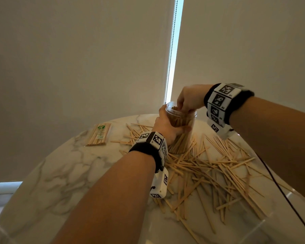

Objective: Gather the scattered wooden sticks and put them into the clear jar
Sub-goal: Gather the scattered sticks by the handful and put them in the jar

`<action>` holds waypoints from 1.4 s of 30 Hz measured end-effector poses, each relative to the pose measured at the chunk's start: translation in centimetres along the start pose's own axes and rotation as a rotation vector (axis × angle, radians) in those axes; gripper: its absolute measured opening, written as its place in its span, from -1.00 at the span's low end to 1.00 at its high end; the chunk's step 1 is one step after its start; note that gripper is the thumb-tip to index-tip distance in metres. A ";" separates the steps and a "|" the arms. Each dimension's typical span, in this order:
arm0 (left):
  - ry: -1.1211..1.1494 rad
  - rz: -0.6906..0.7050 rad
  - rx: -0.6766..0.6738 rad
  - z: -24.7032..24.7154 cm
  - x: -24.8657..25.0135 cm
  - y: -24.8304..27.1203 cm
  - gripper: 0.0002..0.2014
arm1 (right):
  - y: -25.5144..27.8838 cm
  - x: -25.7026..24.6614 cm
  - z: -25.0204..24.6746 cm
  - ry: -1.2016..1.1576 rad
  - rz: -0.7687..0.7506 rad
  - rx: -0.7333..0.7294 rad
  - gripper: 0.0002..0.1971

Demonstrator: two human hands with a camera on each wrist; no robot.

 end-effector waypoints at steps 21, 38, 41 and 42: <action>-0.668 -0.107 -0.209 -5.0 2.0 10.7 -0.58 | 17.6 -2.5 4.3 -0.356 -0.058 0.039 -0.80; -0.992 -0.187 -0.636 -3.8 1.6 29.5 -0.77 | 31.6 -5.5 13.9 -0.044 -0.152 -0.475 -0.87; -1.121 -0.144 -0.594 -4.2 1.9 29.7 -0.71 | 31.3 -4.0 12.0 -0.235 -0.071 -0.319 -0.89; -1.142 -0.147 -0.566 -4.5 1.9 29.5 -0.68 | 31.1 -3.5 11.1 -0.310 -0.060 -0.254 -0.90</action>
Point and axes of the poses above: each hand's wrist, its own y-axis away from the middle knuckle, its own z-axis out of the palm, x = y × z, the point moved 6 cm from there along -y, towards the middle knuckle, and after that the axes turned 10 degrees about -y, right-handed, at the moved point
